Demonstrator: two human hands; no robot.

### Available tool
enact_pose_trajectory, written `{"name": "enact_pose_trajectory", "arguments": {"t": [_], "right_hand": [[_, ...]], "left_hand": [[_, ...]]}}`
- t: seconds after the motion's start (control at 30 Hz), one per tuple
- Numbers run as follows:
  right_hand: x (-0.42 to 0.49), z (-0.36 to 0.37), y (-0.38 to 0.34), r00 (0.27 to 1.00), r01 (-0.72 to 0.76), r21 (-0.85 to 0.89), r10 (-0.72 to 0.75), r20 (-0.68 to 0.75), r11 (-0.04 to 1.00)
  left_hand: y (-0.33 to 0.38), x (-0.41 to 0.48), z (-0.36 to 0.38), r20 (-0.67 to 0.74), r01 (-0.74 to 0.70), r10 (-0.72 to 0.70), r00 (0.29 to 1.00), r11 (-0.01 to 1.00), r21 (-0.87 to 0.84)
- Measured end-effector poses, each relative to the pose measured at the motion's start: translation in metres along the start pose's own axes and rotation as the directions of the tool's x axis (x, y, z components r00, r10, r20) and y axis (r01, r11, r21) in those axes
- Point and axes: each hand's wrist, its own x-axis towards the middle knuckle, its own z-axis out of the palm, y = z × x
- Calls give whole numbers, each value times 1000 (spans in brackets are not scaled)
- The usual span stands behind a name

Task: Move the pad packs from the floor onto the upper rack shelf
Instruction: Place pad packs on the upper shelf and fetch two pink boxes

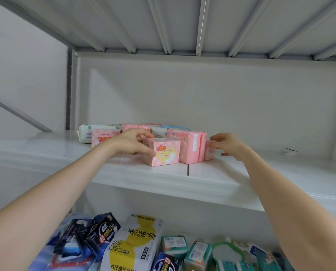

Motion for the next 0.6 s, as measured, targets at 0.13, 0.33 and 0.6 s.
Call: {"name": "enact_pose_trajectory", "arguments": {"t": [0.13,0.33,0.6], "right_hand": [[-2,-1,1,1000,1,27,-1,6,1000],[-16,-12,3,1000,-6,48,6,-4,999],[-48,-24,4,988,-45,151,66,-137,988]], "left_hand": [[0,0,0,14,15,-15,1000,999,-33],[1,-7,3,-1,31,-31,1000,990,-140],[3,-22,7,-52,17,-31,998,969,-245]]}}
